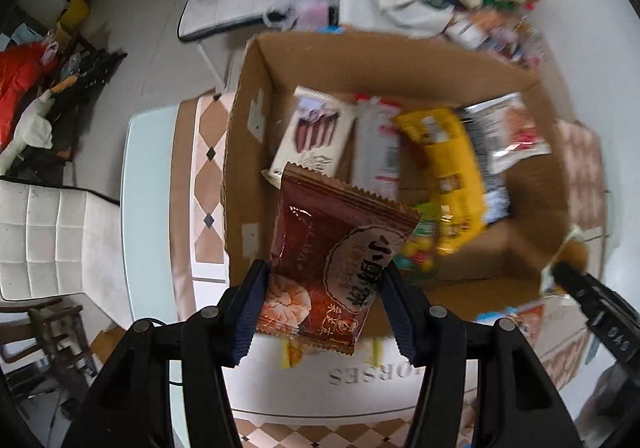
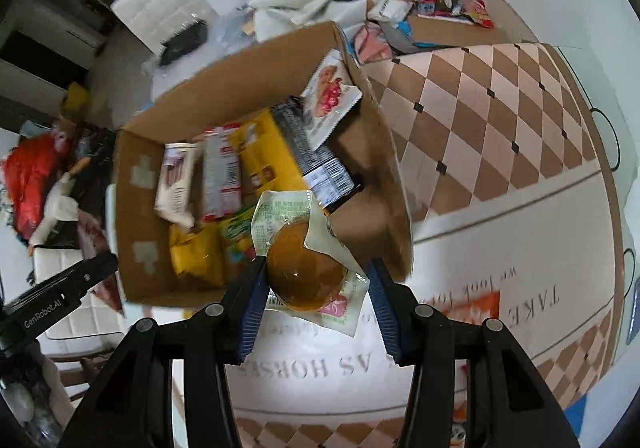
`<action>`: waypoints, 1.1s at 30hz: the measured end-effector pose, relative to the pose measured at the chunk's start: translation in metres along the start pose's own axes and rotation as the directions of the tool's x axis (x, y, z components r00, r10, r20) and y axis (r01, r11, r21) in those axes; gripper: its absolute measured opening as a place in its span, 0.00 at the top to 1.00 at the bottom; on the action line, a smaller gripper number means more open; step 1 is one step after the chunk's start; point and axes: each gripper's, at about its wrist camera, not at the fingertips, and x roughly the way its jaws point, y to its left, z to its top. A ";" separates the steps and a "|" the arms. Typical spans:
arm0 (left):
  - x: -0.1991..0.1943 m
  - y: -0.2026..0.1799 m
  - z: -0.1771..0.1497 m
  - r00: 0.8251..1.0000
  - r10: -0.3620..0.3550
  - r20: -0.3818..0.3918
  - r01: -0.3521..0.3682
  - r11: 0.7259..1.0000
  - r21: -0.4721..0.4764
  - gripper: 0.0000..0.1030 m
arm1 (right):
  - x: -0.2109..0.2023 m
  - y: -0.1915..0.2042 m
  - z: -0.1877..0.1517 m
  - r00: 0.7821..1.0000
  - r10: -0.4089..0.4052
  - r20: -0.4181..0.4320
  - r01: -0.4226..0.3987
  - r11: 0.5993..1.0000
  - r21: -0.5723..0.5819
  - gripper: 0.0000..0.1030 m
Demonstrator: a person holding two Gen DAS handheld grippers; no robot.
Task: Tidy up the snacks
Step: 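Carry both packs into the box and open both tools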
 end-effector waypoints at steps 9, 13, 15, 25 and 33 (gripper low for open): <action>0.067 0.020 0.018 0.987 0.041 -0.153 -0.046 0.999 -0.029 0.47 | 0.063 0.004 0.025 0.994 -0.072 -0.081 0.072 0.997 -0.014 0.49; 0.076 0.014 0.019 0.981 0.065 -0.184 -0.066 0.998 -0.001 0.46 | 0.079 0.008 0.029 0.986 -0.107 -0.132 0.102 0.994 -0.044 0.49; 0.080 0.014 0.019 0.977 0.073 -0.201 -0.074 0.997 0.002 0.46 | 0.091 0.009 0.029 0.973 -0.141 -0.184 0.131 0.989 -0.067 0.47; 0.075 0.015 0.020 0.978 0.024 -0.205 -0.031 0.999 -0.030 0.27 | 0.103 0.016 0.025 0.962 -0.130 -0.242 0.101 0.987 -0.125 0.12; 0.042 0.008 0.010 0.988 -0.028 -0.154 0.017 0.998 -0.068 0.26 | 0.083 0.017 0.028 0.973 -0.138 -0.183 0.111 0.982 -0.152 0.12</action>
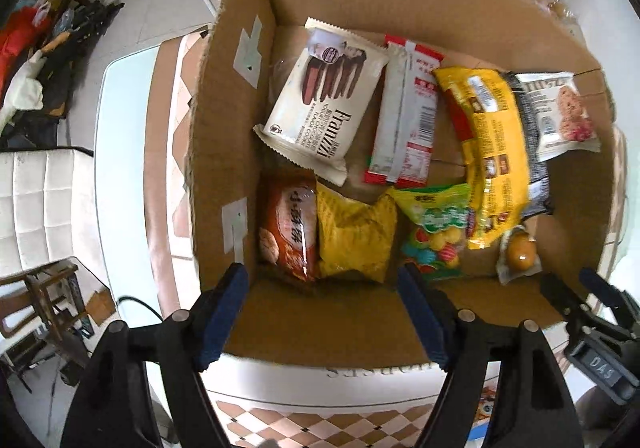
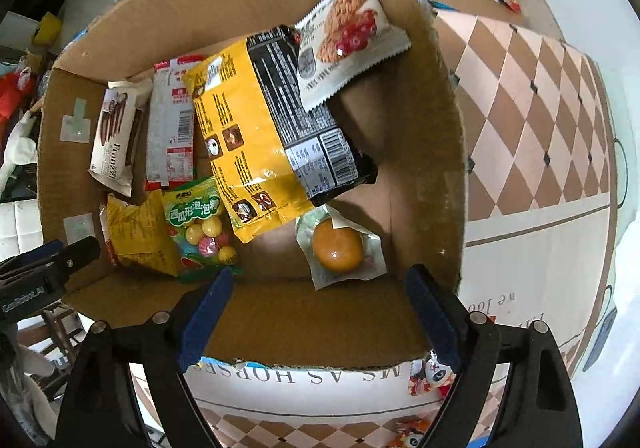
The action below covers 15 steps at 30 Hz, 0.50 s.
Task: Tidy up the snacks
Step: 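Carry both packs into the box and open both tools, then move both tools back over the table toward the remaining snacks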
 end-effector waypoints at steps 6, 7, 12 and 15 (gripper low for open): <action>-0.040 -0.014 -0.026 0.987 0.038 0.159 -0.044 0.998 0.033 0.26 | -0.029 0.004 -0.017 0.996 0.002 0.093 0.000 1.000 -0.018 0.12; -0.046 -0.015 -0.032 0.984 0.028 0.177 -0.035 0.999 0.033 0.26 | -0.035 0.005 -0.021 0.994 0.000 0.112 0.003 1.000 -0.023 0.12; -0.068 -0.011 -0.064 0.963 0.017 0.270 -0.028 0.999 0.036 0.26 | -0.063 0.012 -0.046 0.981 -0.008 0.196 0.021 0.998 -0.059 0.12; -0.081 -0.009 -0.083 0.949 -0.002 0.316 -0.007 1.000 0.029 0.26 | -0.084 0.013 -0.063 0.966 -0.008 0.259 0.027 0.997 -0.071 0.12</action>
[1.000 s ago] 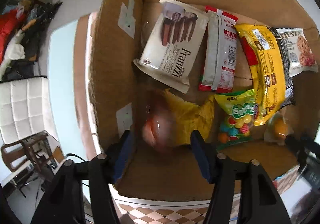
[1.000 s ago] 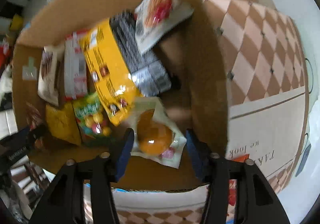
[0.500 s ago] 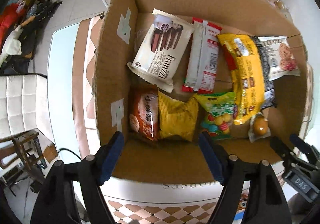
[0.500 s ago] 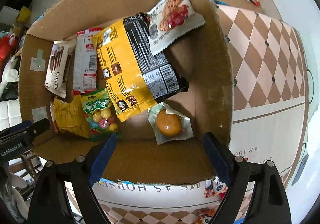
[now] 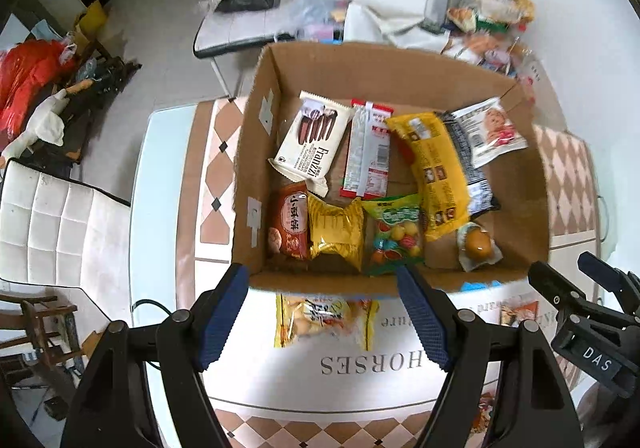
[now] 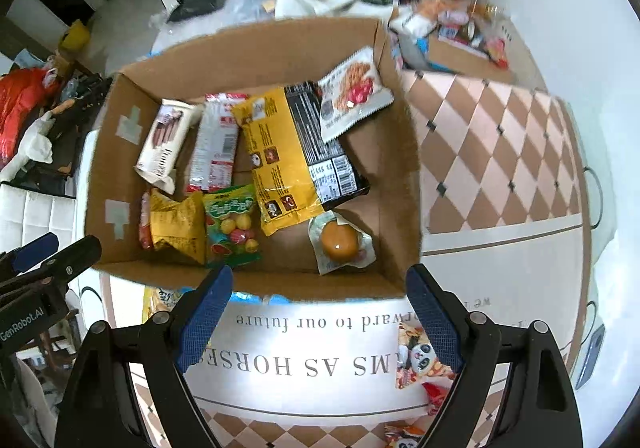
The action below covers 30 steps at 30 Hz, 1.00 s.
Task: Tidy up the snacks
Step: 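Move both tools back over the table toward the remaining snacks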
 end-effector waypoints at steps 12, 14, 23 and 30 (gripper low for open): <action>-0.070 0.002 -0.065 0.981 -0.031 0.191 0.035 0.999 -0.019 0.26 | -0.070 0.005 -0.058 0.988 0.010 0.155 -0.008 1.000 -0.017 0.12; -0.078 0.003 -0.074 0.977 -0.033 0.210 0.038 0.999 -0.021 0.26 | -0.079 0.007 -0.067 0.986 0.015 0.168 -0.011 1.000 -0.024 0.12; -0.112 0.005 -0.114 0.964 -0.051 0.259 0.056 0.998 -0.010 0.26 | -0.129 0.010 -0.112 0.967 0.079 0.241 -0.072 0.997 -0.035 0.12; -0.096 0.012 -0.147 0.959 -0.115 0.258 0.144 0.985 -0.096 0.26 | -0.116 -0.036 -0.144 0.964 0.193 0.181 -0.212 0.973 0.093 0.07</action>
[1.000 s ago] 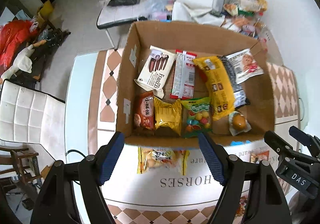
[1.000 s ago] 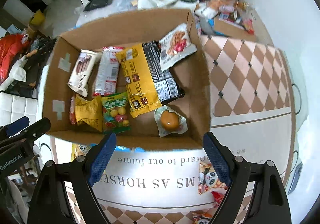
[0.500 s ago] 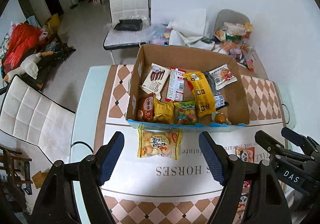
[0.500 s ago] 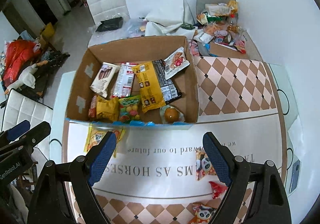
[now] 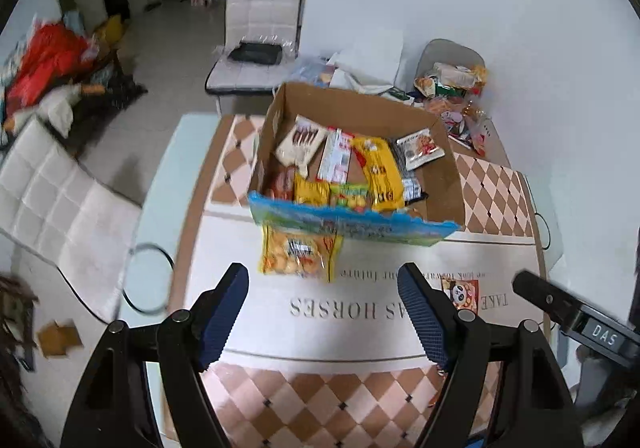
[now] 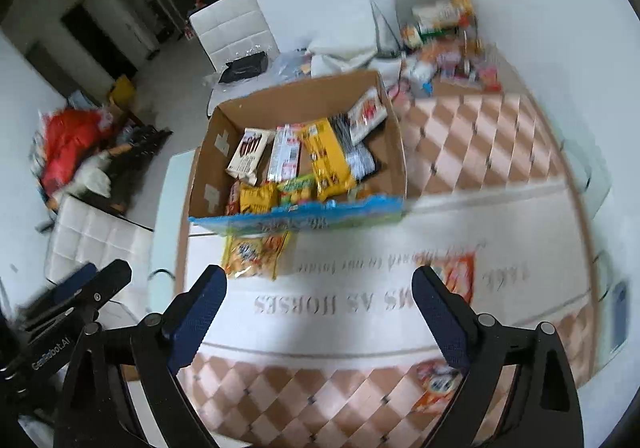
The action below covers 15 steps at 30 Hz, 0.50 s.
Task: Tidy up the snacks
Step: 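Move both tools back over the table toward the remaining snacks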
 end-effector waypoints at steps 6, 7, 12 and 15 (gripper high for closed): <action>0.060 0.003 -0.037 0.984 0.094 -0.154 -0.095 0.995 -0.002 0.26 | 0.048 -0.096 -0.052 0.978 -0.072 -0.198 0.107 0.979 0.174 0.07; 0.067 0.002 -0.043 0.981 0.103 -0.167 -0.104 0.995 0.002 0.26 | 0.060 -0.111 -0.066 0.966 -0.085 -0.244 0.131 0.975 0.179 0.07; 0.106 -0.007 -0.076 0.954 0.140 -0.263 -0.136 0.990 0.036 0.26 | 0.116 -0.164 -0.128 0.884 -0.152 -0.441 0.241 0.958 0.155 0.07; 0.120 -0.010 -0.091 0.936 0.162 -0.312 -0.150 0.987 0.064 0.26 | 0.142 -0.181 -0.152 0.850 -0.168 -0.499 0.271 0.952 0.142 0.07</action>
